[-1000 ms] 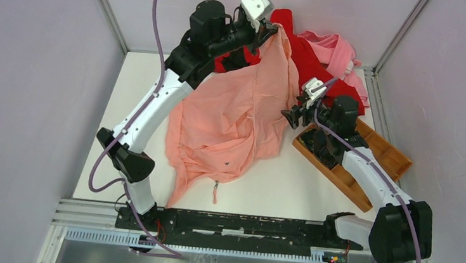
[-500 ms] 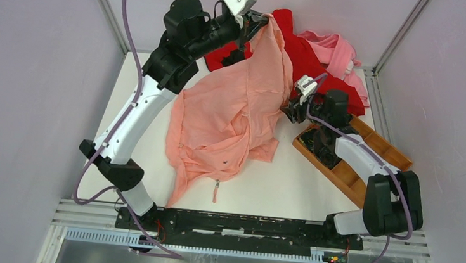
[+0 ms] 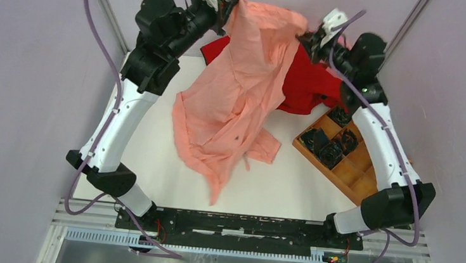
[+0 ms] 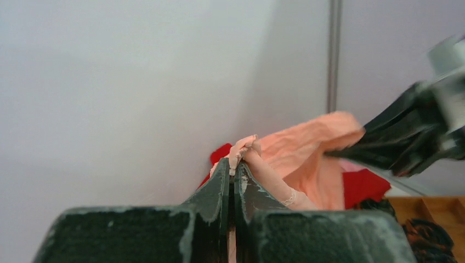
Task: Zip up the jacket
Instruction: Flatten out the jacket at the center of the board.
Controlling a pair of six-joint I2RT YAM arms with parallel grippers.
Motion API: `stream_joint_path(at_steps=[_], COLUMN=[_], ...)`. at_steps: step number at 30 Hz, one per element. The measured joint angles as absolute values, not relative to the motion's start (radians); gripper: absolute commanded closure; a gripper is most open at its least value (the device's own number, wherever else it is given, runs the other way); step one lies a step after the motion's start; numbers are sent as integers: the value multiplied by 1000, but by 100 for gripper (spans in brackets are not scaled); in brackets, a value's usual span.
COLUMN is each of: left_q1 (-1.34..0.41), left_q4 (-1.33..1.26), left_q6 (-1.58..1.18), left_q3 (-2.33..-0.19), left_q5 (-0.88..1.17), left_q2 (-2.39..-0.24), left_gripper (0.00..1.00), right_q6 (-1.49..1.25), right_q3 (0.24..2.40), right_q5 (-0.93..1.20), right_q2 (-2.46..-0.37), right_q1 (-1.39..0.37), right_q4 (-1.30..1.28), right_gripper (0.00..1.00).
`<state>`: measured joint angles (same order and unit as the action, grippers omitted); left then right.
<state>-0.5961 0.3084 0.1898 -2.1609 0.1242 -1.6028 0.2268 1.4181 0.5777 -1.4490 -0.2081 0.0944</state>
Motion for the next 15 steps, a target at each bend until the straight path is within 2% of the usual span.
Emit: stream_joint_path(at_steps=[4,7,9,15], left_q1=[-545,-530,-530,-530], left_q4=[282,248,218,125], left_q6=[156,143,137,130], left_q3=[-2189,-2239,-2266,-2286], left_q5=[27,-47,-77,-131], left_q2=[-1577,-1564,-1544,-1423], left_gripper=[98,98,98,98], right_q6=[252,255,250,240], right_q3=[1874,2130,2241,2377], right_q5=[581,580,579,568], right_q2=[-1518,-1561,-1564,-1544], right_q1=[-207,-208,-207,-207], right_q4=[-55,-90,-86,-74], right_gripper=[100,100,100,100])
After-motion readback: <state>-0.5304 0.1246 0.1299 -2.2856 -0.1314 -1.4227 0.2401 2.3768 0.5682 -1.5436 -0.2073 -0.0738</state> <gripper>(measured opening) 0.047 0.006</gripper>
